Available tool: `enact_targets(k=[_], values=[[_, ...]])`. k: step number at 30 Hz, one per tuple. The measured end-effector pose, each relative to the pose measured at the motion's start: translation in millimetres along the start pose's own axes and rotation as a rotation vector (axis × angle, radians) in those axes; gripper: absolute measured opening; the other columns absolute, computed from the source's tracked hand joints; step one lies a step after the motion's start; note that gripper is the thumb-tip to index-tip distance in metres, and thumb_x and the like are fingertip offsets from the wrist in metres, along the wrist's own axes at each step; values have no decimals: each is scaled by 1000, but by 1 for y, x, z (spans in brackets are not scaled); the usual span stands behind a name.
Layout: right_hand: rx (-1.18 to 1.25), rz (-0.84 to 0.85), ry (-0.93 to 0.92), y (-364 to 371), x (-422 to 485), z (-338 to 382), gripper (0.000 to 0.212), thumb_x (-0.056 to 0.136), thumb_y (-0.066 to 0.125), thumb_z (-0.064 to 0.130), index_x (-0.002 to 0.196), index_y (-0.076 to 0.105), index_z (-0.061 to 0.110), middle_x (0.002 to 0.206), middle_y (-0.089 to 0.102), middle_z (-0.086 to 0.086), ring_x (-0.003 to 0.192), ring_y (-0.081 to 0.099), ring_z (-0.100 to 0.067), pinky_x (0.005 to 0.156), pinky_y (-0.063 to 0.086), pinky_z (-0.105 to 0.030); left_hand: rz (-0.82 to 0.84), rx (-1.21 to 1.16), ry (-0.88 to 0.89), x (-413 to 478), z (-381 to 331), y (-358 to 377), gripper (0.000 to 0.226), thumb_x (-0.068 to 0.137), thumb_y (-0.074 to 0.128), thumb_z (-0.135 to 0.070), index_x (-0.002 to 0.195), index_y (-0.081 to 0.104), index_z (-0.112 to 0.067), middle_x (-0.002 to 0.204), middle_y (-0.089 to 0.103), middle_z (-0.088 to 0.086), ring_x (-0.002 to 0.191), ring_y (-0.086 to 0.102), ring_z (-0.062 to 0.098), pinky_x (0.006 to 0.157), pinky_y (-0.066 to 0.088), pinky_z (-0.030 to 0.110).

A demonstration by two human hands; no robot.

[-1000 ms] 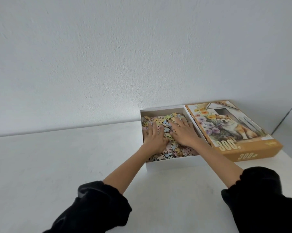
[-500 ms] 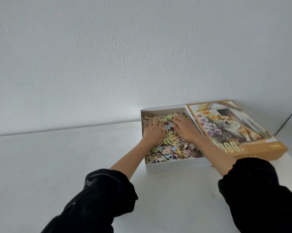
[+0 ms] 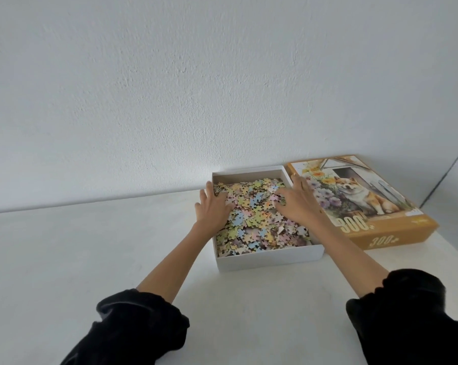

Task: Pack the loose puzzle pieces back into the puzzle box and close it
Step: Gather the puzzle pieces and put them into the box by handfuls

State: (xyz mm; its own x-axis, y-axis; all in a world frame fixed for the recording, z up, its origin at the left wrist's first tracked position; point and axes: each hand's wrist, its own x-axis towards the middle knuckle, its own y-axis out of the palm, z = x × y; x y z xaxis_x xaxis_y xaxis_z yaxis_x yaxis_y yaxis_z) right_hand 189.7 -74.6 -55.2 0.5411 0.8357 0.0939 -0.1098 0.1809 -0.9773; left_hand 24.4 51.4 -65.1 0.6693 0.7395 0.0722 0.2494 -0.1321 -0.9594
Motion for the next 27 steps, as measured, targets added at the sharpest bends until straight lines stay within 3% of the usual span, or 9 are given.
enact_targets(k=[2,5,9,12,18,27], values=[[8,22,0,-1,-5,6,39,89,51,33,126,53,21,150,20,-19,141,10,-36,115,12,-44,10,-135,-34,-8,6,-5,41,96,41,-36,129,46,-13,148,16,20,131,31,40,101,36,50],[257,87,27,-11,-13,19,35,88,56,25,122,57,17,149,23,-16,131,35,-33,102,36,-39,71,-482,-112,-19,10,-10,40,95,43,-34,130,50,-15,143,27,18,126,40,34,105,36,40],[666,72,64,-23,-25,35,38,86,58,10,124,56,11,142,41,-12,131,38,-25,107,27,-36,28,-815,-233,-37,10,-18,38,95,45,-27,131,49,-17,145,35,13,133,35,29,109,32,45],[771,74,109,-20,-39,51,41,85,58,9,126,54,13,141,45,-8,133,37,-23,109,25,-38,18,-881,-261,-50,21,-30,37,95,44,-20,132,49,-13,140,44,11,129,41,27,108,35,41],[857,86,85,-25,-74,105,38,86,58,12,124,56,14,140,46,-8,133,35,-24,109,25,-37,-6,-906,-225,-95,66,-64,32,95,45,-20,125,55,-18,137,49,8,125,46,26,106,37,45],[811,77,16,-17,-152,207,38,87,54,9,125,56,14,144,39,-8,134,33,-21,106,24,-29,-83,-855,-228,-193,148,-88,33,93,46,-23,125,54,-24,137,47,7,127,43,24,107,36,44]])
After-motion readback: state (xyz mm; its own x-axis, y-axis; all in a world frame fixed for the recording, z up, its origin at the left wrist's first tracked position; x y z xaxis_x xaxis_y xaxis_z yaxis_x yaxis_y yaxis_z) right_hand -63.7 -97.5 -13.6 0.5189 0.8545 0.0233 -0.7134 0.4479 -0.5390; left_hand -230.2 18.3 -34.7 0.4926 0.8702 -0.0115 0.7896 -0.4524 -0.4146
